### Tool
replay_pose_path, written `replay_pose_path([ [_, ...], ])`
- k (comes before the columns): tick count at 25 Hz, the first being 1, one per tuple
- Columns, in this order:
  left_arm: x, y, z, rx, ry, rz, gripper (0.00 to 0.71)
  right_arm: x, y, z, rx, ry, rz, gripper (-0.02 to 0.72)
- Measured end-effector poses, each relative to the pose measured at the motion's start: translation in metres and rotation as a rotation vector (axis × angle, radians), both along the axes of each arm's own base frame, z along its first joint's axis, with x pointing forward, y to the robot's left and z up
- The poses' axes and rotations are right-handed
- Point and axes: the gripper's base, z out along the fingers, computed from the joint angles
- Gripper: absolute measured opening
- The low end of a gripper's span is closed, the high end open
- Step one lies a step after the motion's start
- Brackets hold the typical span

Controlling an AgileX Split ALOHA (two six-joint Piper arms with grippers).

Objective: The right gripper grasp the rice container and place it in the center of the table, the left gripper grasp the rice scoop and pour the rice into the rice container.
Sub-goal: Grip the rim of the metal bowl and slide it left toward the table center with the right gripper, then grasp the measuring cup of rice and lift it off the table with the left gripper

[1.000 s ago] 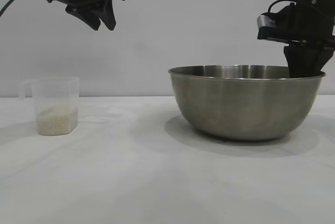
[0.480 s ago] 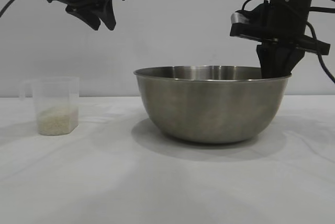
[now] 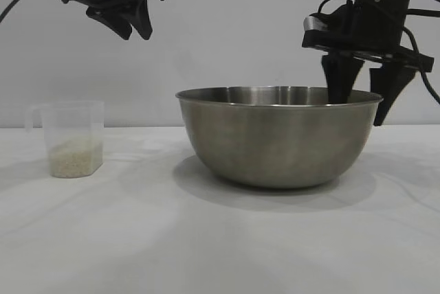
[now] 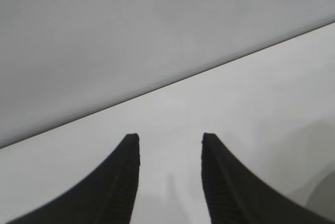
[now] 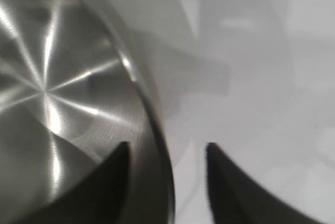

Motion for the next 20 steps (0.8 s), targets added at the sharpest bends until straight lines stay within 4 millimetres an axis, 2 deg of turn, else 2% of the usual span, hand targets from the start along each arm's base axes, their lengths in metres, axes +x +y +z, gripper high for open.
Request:
replay_pose_path([
  [3, 0.0, 0.0, 0.0, 0.0, 0.0, 0.0, 0.253, -0.004, -0.003, 0.025, 0.003, -0.061, 0.002, 0.506],
  [9, 0.0, 0.0, 0.0, 0.001, 0.002, 0.0, 0.253, -0.021, -0.008, 0.091, 0.034, -0.274, 0.009, 0.506],
  [12, 0.0, 0.0, 0.0, 0.001, 0.005, -0.001, 0.253, -0.04, -0.014, 0.098, 0.047, -0.407, 0.001, 0.506],
  [15, -0.001, 0.0, -0.001, 0.003, 0.013, -0.002, 0.253, -0.078, -0.026, 0.083, 0.04, -0.517, -0.007, 0.506],
  [17, -0.001, 0.0, -0.001, 0.004, 0.017, -0.002, 0.253, -0.111, -0.036, 0.072, 0.039, -0.608, -0.024, 0.506],
  [20, -0.001, 0.0, -0.001, 0.004, 0.017, -0.002, 0.253, -0.154, -0.047, 0.084, 0.068, -0.757, -0.053, 0.506],
])
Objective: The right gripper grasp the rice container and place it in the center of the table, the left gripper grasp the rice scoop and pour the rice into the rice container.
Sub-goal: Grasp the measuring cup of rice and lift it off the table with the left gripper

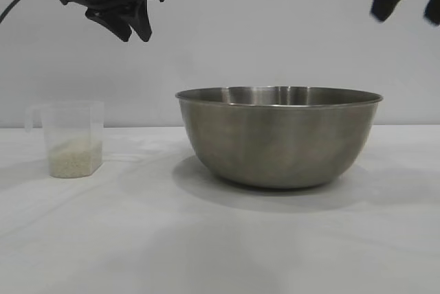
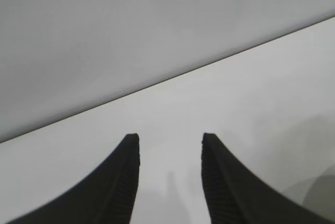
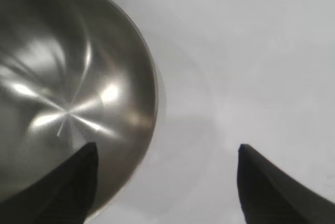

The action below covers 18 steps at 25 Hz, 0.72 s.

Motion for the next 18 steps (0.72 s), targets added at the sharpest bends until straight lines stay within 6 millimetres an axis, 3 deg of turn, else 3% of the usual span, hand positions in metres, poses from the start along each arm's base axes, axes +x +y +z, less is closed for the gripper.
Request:
replay_pose_path([
  [7, 0.0, 0.0, 0.0, 0.0, 0.0, 0.0, 0.253, -0.061, -0.01, 0.023, 0.017, 0.026, 0.049, 0.506],
  [18, 0.0, 0.0, 0.0, 0.0, 0.0, 0.0, 0.253, -0.159, -0.027, 0.015, 0.078, 0.063, 0.058, 0.506],
])
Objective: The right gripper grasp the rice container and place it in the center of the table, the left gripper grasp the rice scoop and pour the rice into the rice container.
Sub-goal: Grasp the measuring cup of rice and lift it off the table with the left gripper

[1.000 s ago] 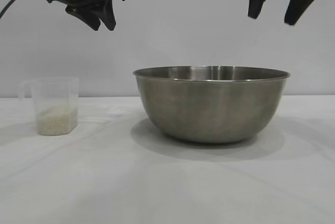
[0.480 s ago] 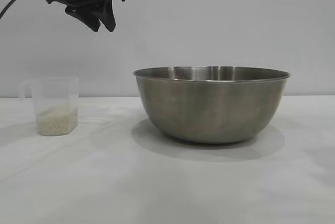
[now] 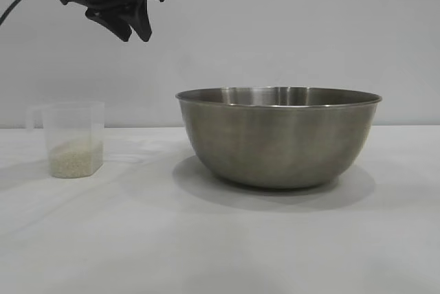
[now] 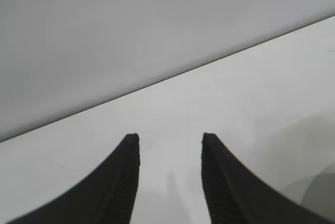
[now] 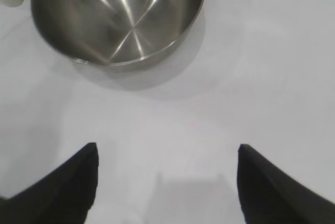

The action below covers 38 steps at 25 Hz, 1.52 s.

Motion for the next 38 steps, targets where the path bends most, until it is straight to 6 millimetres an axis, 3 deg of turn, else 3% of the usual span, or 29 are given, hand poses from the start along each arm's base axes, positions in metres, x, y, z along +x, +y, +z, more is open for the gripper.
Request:
replay_pose_path([
  [7, 0.0, 0.0, 0.0, 0.0, 0.0, 0.0, 0.253, -0.044, -0.021, -0.007, -0.029, -0.1, -0.111, 0.506],
  [12, 0.0, 0.0, 0.0, 0.001, 0.002, 0.0, 0.253, -0.061, -0.03, -0.002, 0.007, -0.198, -0.194, 0.506],
  [19, -0.001, 0.0, 0.004, -0.002, -0.007, 0.0, 0.253, -0.074, -0.037, -0.011, -0.071, -0.108, -0.214, 0.506],
  [26, -0.001, 0.0, 0.004, -0.002, -0.004, -0.001, 0.253, -0.106, -0.046, -0.012, -0.012, -0.304, -0.228, 0.506],
  [38, -0.009, 0.002, 0.019, -0.005, -0.012, -0.006, 0.253, -0.109, -0.046, -0.012, -0.01, -0.316, -0.215, 0.506],
])
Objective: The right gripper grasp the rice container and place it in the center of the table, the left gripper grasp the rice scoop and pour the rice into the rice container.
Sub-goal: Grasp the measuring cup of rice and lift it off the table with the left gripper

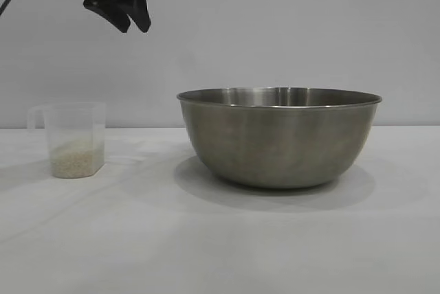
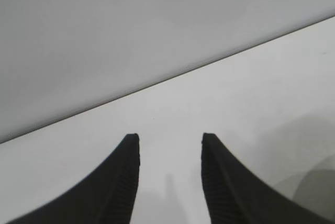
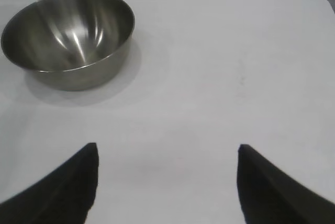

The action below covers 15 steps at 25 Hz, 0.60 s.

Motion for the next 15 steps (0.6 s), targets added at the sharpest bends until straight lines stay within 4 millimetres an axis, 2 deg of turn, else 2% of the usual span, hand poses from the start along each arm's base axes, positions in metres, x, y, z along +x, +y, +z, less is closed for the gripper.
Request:
replay_pose_path([
  [5, -0.028, 0.011, 0.001, -0.022, -0.074, 0.025, 0.253, 0.0, 0.0, 0.0, 0.0, 0.0, 0.0, 0.506],
  [9, -0.075, 0.029, -0.007, -0.053, -0.216, 0.064, 0.253, 0.0, 0.0, 0.0, 0.0, 0.0, 0.0, 0.506],
  [11, -0.102, 0.04, -0.01, -0.085, -0.303, 0.098, 0.253, 0.0, 0.0, 0.0, -0.001, 0.0, 0.0, 0.435],
  [12, -0.115, 0.045, -0.014, -0.091, -0.336, 0.112, 0.253, 0.0, 0.0, 0.0, -0.001, 0.0, 0.0, 0.451],
  [13, -0.126, 0.05, -0.018, -0.092, -0.356, 0.119, 0.253, 0.0, 0.0, 0.0, -0.001, 0.0, 0.0, 0.393],
  [15, -0.145, 0.057, -0.031, -0.077, -0.374, 0.127, 0.253, 0.0, 0.0, 0.0, -0.001, 0.0, 0.0, 0.396],
])
